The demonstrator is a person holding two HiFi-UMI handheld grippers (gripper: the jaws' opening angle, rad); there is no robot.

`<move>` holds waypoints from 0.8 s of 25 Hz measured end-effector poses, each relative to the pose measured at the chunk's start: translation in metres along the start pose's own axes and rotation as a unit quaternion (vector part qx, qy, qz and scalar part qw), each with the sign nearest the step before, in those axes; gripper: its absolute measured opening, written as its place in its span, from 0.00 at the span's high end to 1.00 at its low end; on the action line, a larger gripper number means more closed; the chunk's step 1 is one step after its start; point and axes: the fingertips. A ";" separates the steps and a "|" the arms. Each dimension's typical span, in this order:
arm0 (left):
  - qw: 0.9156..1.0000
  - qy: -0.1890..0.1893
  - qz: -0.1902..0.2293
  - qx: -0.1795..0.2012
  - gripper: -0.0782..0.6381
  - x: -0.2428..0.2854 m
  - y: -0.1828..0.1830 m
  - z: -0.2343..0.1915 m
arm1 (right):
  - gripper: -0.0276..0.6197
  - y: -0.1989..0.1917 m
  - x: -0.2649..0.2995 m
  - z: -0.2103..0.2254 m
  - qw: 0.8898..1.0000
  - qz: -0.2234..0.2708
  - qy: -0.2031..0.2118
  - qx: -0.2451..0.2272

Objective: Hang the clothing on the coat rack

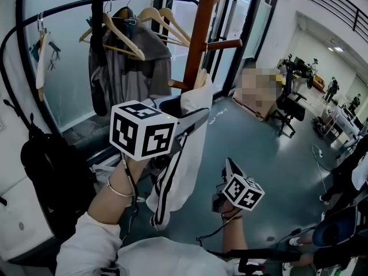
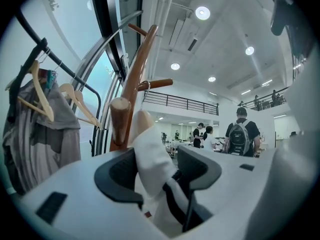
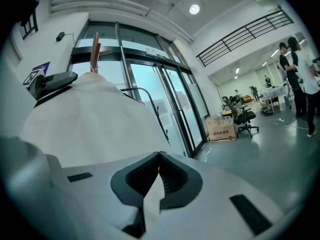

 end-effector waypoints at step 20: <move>0.999 0.009 0.036 -0.005 0.56 -0.047 0.004 -0.018 | 0.92 -0.031 0.007 -0.034 1.000 -0.016 -0.004 -0.010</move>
Point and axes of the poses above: the fingertips, and each gripper's own axes: x forward along the fingers, z to its right, y out of its top, and after that the axes turned 15 degrees about x, right-handed
